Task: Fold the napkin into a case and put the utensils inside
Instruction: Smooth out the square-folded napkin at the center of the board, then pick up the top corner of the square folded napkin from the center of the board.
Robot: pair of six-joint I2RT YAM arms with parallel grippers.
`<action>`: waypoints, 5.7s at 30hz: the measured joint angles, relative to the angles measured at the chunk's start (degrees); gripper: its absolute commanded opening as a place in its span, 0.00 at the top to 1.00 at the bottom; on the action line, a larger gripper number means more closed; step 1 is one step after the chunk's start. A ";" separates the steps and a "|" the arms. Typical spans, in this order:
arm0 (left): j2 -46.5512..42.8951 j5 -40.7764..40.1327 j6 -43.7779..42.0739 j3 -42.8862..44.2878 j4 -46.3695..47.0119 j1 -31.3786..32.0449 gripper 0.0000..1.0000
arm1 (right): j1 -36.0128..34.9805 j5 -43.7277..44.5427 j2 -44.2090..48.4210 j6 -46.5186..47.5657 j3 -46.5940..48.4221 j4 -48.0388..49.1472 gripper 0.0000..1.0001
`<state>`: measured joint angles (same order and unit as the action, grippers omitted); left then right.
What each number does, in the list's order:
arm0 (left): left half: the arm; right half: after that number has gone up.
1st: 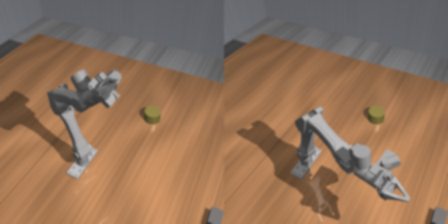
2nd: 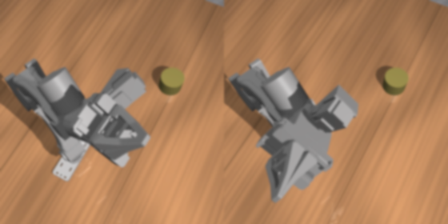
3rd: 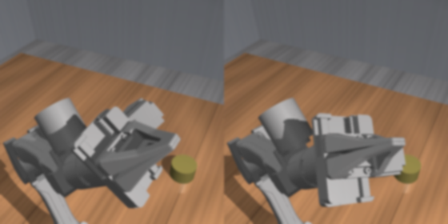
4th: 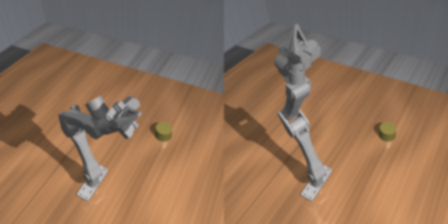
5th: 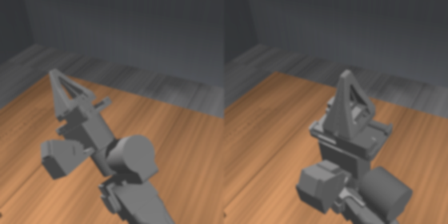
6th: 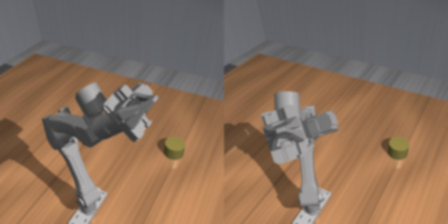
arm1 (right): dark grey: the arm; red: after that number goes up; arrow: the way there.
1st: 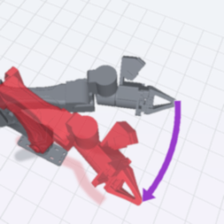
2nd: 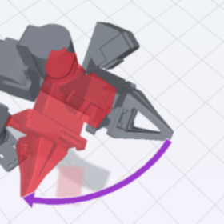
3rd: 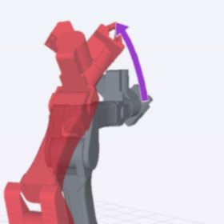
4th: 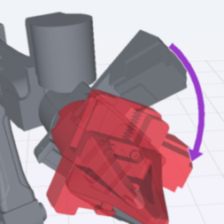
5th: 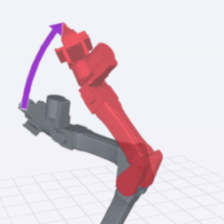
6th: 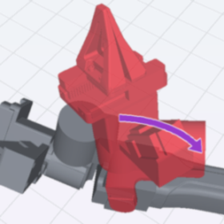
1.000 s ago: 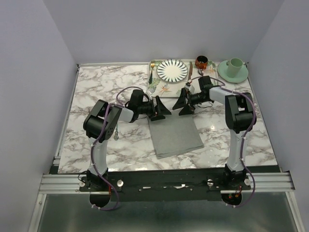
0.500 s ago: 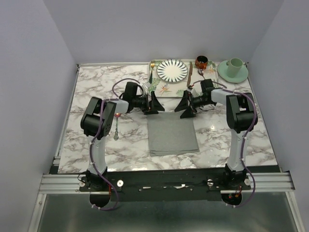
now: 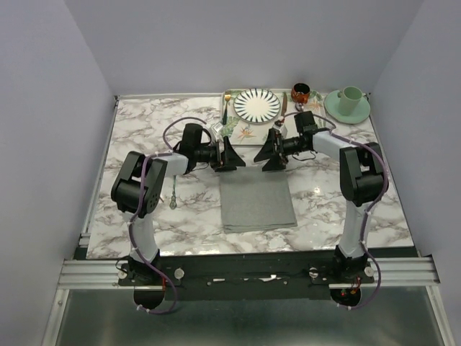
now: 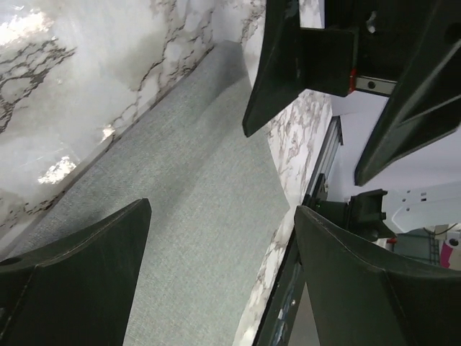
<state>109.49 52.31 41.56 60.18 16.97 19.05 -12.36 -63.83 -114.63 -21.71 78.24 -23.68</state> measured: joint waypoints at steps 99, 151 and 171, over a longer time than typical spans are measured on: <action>-30.67 -17.14 -99.25 -15.19 -48.74 23.15 0.67 | 3.43 30.03 8.37 30.69 -4.66 -25.66 0.36; -22.62 -25.55 -96.10 -12.09 -42.69 39.23 0.56 | 3.43 29.46 5.01 31.67 -0.83 -25.73 0.31; -21.33 -26.10 -97.44 -13.16 -41.99 39.98 1.00 | 3.43 28.57 4.48 31.67 -0.83 -25.73 0.31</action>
<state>88.16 26.22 -55.88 47.03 -25.02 59.02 -8.93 -35.27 -110.15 9.96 77.41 -49.41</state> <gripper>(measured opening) 0.117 0.691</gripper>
